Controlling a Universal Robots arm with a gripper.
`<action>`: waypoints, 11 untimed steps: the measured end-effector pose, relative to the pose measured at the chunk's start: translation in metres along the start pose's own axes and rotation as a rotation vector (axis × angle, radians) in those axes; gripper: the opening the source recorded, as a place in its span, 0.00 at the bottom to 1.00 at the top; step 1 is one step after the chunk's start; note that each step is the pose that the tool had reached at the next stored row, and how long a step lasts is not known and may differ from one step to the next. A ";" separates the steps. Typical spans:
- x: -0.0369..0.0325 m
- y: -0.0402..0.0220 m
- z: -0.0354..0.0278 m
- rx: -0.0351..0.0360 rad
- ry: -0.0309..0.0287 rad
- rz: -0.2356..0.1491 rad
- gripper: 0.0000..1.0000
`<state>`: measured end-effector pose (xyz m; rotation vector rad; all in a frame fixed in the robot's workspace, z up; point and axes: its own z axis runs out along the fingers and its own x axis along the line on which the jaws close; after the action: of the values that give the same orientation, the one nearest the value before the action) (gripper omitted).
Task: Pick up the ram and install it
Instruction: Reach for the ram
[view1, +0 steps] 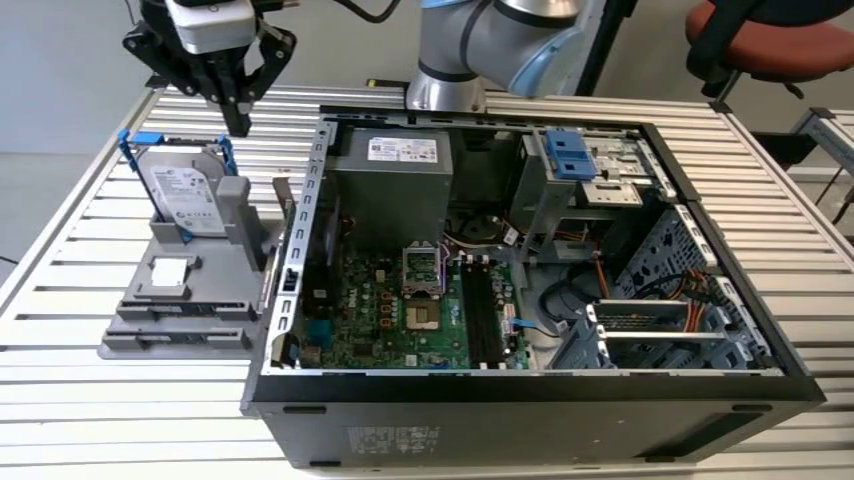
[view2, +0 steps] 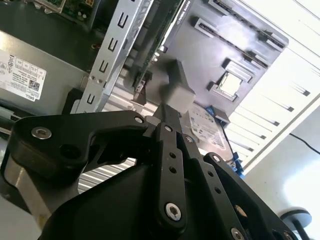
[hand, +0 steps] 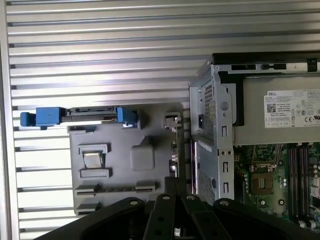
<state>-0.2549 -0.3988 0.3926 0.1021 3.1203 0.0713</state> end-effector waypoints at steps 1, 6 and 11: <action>0.0027 -0.0002 0.0000 0.0000 0.0000 0.000 0.00; 0.0157 -0.0010 -0.0003 0.0001 0.0001 -0.001 0.00; 0.0289 -0.0019 -0.0006 0.0000 0.0001 -0.001 0.00</action>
<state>-0.2839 -0.3988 0.3926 0.0998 3.1204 0.0714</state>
